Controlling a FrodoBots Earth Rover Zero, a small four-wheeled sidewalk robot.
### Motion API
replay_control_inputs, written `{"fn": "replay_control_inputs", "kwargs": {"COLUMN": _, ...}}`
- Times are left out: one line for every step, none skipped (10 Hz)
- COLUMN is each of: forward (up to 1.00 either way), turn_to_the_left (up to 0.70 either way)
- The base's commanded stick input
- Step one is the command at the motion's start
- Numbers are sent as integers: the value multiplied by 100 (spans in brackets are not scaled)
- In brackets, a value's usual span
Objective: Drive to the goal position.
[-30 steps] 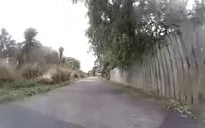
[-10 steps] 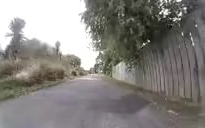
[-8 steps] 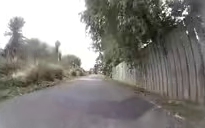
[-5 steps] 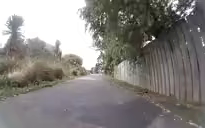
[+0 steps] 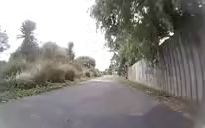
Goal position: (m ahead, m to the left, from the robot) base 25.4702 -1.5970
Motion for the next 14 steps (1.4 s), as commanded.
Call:
{"fn": "replay_control_inputs", "kwargs": {"forward": 85, "turn_to_the_left": 0}}
{"fn": "replay_control_inputs", "kwargs": {"forward": 85, "turn_to_the_left": 0}}
{"fn": "replay_control_inputs", "kwargs": {"forward": 85, "turn_to_the_left": 0}}
{"fn": "replay_control_inputs", "kwargs": {"forward": 85, "turn_to_the_left": 0}}
{"fn": "replay_control_inputs", "kwargs": {"forward": 85, "turn_to_the_left": 0}}
{"fn": "replay_control_inputs", "kwargs": {"forward": 85, "turn_to_the_left": 0}}
{"fn": "replay_control_inputs", "kwargs": {"forward": 85, "turn_to_the_left": 0}}
{"fn": "replay_control_inputs", "kwargs": {"forward": 85, "turn_to_the_left": 0}}
{"fn": "replay_control_inputs", "kwargs": {"forward": 85, "turn_to_the_left": 0}}
{"fn": "replay_control_inputs", "kwargs": {"forward": 85, "turn_to_the_left": 0}}
{"fn": "replay_control_inputs", "kwargs": {"forward": 85, "turn_to_the_left": 0}}
{"fn": "replay_control_inputs", "kwargs": {"forward": 85, "turn_to_the_left": 0}}
{"fn": "replay_control_inputs", "kwargs": {"forward": 85, "turn_to_the_left": 0}}
{"fn": "replay_control_inputs", "kwargs": {"forward": 85, "turn_to_the_left": 0}}
